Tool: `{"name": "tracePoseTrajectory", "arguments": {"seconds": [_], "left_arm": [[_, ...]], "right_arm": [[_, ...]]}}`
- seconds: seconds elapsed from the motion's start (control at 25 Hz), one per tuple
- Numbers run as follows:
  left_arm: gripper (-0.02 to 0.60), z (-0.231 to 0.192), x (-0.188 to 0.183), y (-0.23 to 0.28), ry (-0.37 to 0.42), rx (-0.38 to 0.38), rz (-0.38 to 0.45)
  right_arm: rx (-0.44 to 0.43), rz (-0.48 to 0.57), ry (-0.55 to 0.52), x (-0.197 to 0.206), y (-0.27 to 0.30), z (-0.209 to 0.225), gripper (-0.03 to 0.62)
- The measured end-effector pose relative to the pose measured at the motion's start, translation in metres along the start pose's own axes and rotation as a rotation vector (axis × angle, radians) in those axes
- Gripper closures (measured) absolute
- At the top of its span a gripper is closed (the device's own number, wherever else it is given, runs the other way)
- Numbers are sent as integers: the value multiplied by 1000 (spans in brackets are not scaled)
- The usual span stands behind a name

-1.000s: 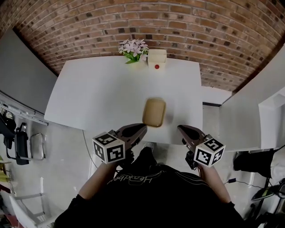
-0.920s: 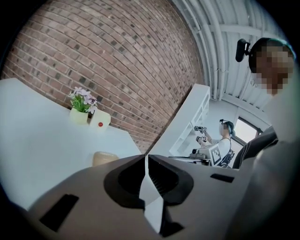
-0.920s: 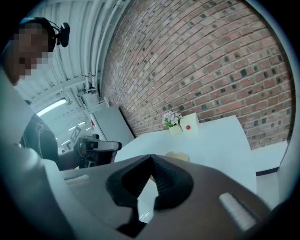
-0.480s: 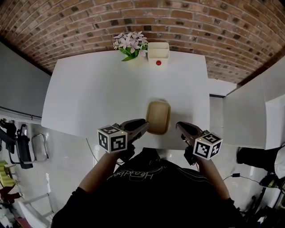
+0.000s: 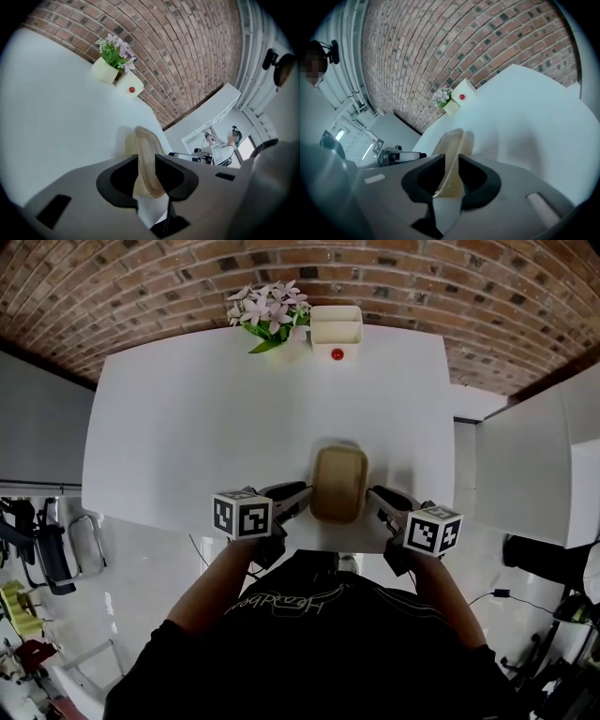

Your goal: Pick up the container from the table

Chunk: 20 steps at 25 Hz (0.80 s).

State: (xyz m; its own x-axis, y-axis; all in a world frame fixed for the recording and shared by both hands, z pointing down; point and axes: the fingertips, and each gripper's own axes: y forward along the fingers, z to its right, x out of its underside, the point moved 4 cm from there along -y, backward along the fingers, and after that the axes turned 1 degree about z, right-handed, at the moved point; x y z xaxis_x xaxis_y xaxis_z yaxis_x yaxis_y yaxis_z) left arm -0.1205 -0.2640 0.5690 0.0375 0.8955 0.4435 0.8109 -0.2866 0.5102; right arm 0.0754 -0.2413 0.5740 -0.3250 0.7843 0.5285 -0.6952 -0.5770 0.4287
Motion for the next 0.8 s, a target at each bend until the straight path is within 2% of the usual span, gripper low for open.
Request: {"name": "tracePoseTrajectory", "arguments": {"seconds": [0.16,0.24,0.48,0.64,0.8], "left_arm": [[486,-14,6,9,-146,8,-22],[486,-19,6,12,-181,5,-23],[488,-20,7,18,-175,-17,-58],[488,-21,8,17,-176,-17,-49],[488,-21,9,17,-203,-15,-33]], "right_arm": [[36,-15,30,5,6,11,514],[27,-13,53,4,8,12,514],[9,4,135,5,10,13,514],[6,9,171,7,12,13,516],[-56,-26,240,16,20,4,516]]}}
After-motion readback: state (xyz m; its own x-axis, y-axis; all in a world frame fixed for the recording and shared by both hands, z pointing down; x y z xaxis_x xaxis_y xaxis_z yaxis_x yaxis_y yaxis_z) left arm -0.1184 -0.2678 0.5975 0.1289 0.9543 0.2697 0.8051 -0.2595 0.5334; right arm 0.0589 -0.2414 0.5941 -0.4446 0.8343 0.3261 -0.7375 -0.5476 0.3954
